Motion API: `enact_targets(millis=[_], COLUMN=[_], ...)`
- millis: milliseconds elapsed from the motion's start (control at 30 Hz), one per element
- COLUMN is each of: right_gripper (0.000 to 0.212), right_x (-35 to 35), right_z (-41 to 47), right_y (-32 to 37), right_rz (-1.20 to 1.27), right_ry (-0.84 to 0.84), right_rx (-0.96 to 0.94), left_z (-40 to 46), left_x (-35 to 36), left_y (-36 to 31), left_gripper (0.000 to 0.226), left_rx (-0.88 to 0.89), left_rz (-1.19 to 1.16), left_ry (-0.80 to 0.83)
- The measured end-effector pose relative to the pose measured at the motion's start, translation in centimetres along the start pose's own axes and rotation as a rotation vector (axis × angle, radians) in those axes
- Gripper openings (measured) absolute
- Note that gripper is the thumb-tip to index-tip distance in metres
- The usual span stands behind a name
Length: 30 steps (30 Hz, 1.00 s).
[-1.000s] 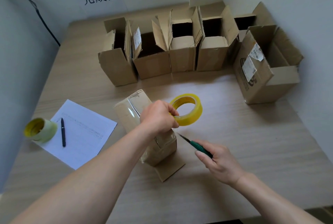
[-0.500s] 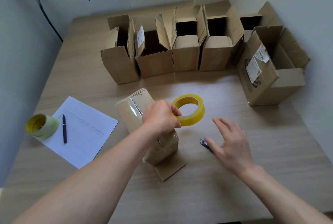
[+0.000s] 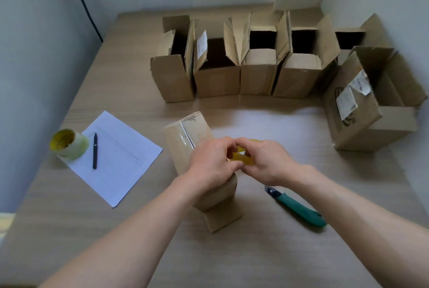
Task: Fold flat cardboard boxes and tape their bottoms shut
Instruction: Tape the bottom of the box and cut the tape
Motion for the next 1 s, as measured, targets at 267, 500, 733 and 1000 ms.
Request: enact_targets(millis=[267, 500, 733, 1000], right_gripper=[0.026, 0.005, 0.020, 0.024], right_x=[0.3, -1.1, -0.9, 2.5], right_z=[1.9, 2.9, 3.7, -0.5], right_y=[-0.2, 1.7, -1.9, -5.2], right_rz=[0.130, -0.329, -0.054, 0.887], right_ry=[0.293, -0.006, -0.132, -0.475], right_rx=[0.114, -0.210, 0.144, 0.735], left_z=[-3.1, -3.2, -3.1, -2.5], left_x=[1.0, 1.5, 1.4, 2.0], left_y=[0.5, 0.2, -0.2, -1.4], left_gripper=[0.053, 0.052, 0.049, 0.032], left_rx=[0.253, 0.180, 0.174, -0.019], left_rz=[0.139, 0.275, 0.250, 0.309], left_ry=[-0.183, -0.270, -0.313, -0.250])
Point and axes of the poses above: each hand's wrist, its own z-axis towards the middle knuckle, its own x-axis out of the palm, y = z × x, the point moved 4 cm from there along z, towards the middle knuckle, and after that the axes turned 2 degrees about z, right-handed, at the moved point
